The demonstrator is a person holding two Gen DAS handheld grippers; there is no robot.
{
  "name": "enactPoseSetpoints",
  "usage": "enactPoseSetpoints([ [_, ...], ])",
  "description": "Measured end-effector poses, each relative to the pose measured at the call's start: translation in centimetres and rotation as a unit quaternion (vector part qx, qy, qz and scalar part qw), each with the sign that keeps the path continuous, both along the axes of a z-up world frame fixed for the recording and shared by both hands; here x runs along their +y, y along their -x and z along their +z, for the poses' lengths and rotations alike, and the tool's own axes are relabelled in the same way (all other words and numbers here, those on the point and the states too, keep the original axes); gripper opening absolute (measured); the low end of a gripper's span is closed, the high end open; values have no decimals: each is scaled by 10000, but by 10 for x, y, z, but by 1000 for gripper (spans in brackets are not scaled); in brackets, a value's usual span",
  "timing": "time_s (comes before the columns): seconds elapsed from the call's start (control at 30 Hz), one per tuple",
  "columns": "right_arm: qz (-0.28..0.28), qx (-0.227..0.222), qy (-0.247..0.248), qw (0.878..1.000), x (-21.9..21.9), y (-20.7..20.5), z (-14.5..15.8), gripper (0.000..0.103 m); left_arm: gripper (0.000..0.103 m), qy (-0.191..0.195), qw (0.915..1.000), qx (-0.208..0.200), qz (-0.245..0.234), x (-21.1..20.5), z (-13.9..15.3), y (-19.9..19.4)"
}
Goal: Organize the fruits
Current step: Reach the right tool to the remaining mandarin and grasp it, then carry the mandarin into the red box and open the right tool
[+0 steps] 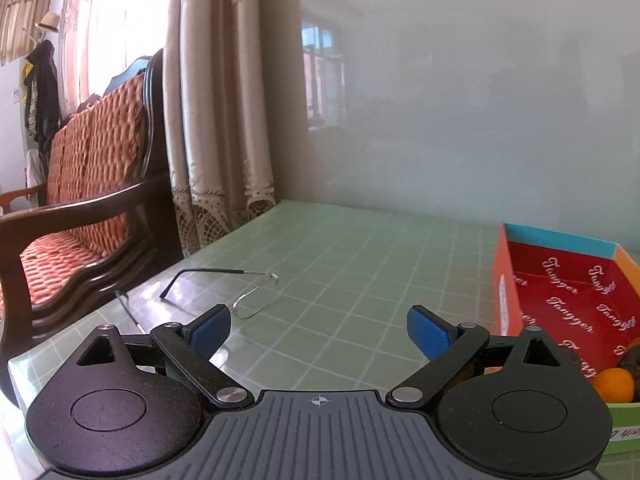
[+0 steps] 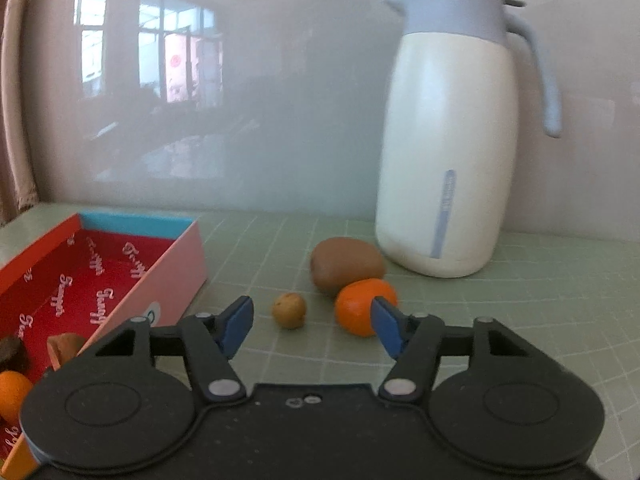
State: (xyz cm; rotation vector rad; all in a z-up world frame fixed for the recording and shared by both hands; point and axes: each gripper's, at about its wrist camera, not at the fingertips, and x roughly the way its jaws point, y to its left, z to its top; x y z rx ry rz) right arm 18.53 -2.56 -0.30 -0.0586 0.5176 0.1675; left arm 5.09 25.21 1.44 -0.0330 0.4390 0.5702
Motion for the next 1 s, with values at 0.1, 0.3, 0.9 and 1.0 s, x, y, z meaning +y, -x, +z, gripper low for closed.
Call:
enactPoseSetpoints([
  [0.1, -172, -19, 119, 9998, -1, -3, 0, 61, 94, 15, 10000, -12, 11, 3, 0, 0],
  [0.3, -496, 134, 107, 9986, -17, -15, -4, 59, 94, 26, 10000, -34, -42, 4, -2, 0],
  [0.9, -414, 232, -42, 9989, -19, -22, 3, 40, 94, -10, 9999, 85, 133, 15, -5, 3],
  [1.0, -312, 166, -101, 9993, -15, -11, 10, 40, 94, -26, 9998, 125, 135, 16, -4, 5],
])
